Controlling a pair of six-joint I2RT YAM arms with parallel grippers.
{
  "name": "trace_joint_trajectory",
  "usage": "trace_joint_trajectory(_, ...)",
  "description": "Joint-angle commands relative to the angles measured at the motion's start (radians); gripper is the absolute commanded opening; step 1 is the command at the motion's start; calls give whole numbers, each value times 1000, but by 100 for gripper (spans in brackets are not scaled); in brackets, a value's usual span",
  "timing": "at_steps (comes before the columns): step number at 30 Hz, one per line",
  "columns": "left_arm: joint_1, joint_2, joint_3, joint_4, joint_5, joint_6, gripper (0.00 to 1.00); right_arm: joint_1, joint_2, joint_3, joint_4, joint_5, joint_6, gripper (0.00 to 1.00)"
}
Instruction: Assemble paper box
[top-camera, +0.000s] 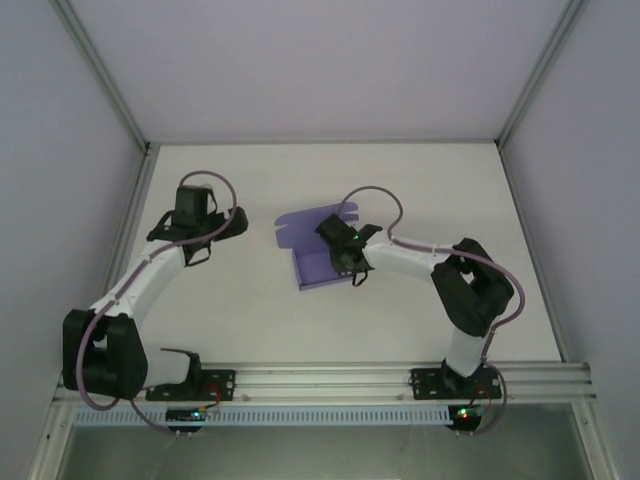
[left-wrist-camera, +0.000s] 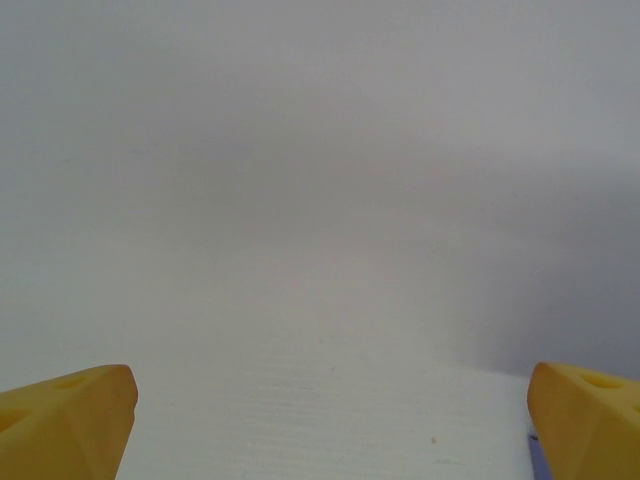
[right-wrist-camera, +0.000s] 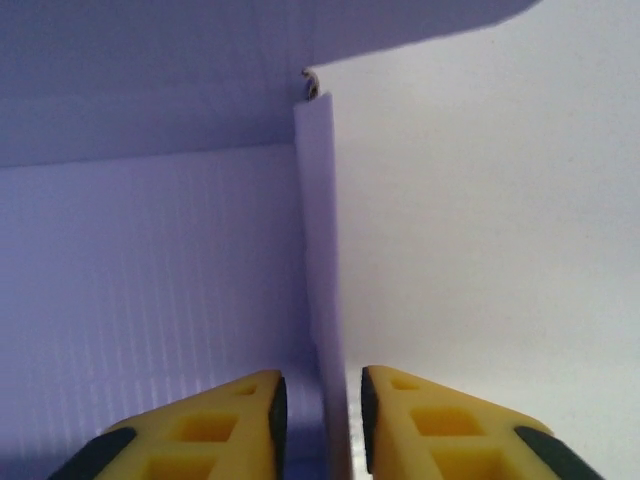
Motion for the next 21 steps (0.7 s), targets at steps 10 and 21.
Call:
trace_joint_trajectory(10, -52, -45, 53, 46, 396, 368, 99, -132, -348, -145, 213, -253, -561, 84)
trace_joint_trajectory(21, -72, 84, 216, -126, 658, 719, 100, -397, -148, 179, 70, -803, -1167, 99)
